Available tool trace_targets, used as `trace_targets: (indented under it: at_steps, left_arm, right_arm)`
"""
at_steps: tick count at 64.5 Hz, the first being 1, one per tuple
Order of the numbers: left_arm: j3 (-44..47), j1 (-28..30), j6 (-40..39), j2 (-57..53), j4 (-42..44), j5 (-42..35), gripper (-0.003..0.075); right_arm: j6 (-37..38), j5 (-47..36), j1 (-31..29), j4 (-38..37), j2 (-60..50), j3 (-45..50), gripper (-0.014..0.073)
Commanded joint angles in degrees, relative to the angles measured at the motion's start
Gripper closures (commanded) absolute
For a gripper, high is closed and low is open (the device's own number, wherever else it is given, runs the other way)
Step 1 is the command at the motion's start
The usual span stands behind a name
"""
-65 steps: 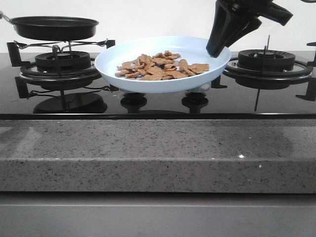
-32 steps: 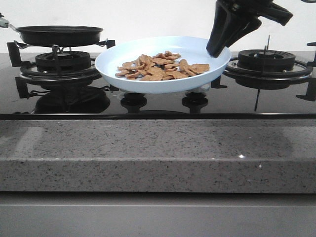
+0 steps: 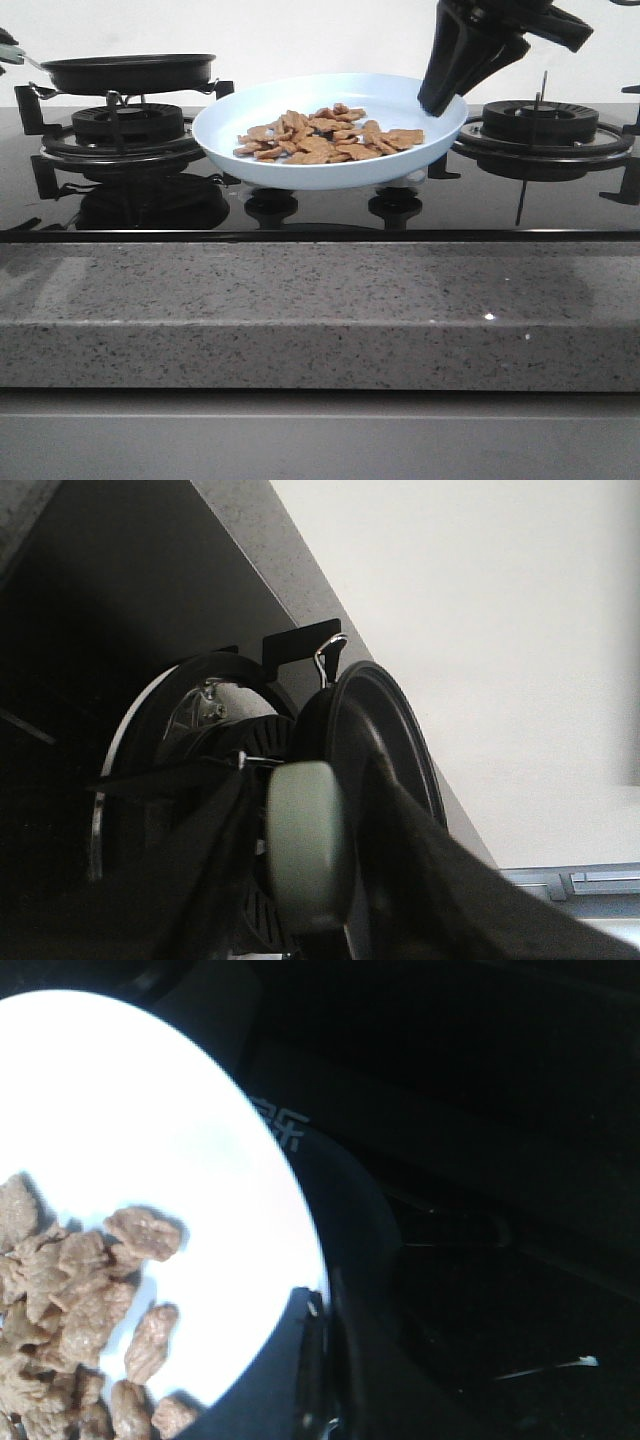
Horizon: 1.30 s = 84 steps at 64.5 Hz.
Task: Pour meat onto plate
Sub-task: 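Lower the empty pan back onto its burner with the left gripper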
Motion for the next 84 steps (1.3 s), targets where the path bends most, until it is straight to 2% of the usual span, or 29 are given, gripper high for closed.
trace_targets:
  at_steps: [1,7,33,40,55,72,78,84]
  left_arm:
    - [-1.7,-0.3,-0.2,-3.0,-2.3,2.9,0.0335]
    - [-1.8,-0.3,-0.2,-3.0,-0.1,4.0,0.0286]
    - [-1.8,-0.3,-0.2,-3.2,10.0,14.6,0.0307]
    - [-1.8,-0.3,-0.4,-3.2,10.2,16.0,0.0398]
    - [-1.8,-0.3,-0.4,-4.2,10.2,18.6,0.0744]
    - [0.7,-0.7,2.4,-11.0,11.6,17.6,0.0741]
    - [4.4,-1.7,4.0,-17.1,14.4,11.8,0.0741]
    - [9.4,-3.7,4.6,-24.2,20.1,1.5,0.0741]
  right_arm:
    - [-0.4,-2.0,-0.2,2.0,-3.1,-1.2,0.0654]
    - [-0.4,-2.0,-0.2,2.0,-3.1,-1.2,0.0654]
    - [-0.4,-2.0,-0.2,2.0,-3.1,-1.2,0.0654]
    - [-0.4,-2.0,-0.2,2.0,-3.1,-1.2,0.0654]
    - [-0.4,-2.0,-0.2,2.0,-3.1,-1.2,0.0654]
    - [-0.4,-2.0,-0.2,2.0,-3.1,-1.2,0.0654]
    - [-0.4,-2.0,-0.2,2.0,-3.1,-1.2,0.0654]
    - [-0.4,-2.0,-0.2,2.0,-3.1,-1.2,0.0654]
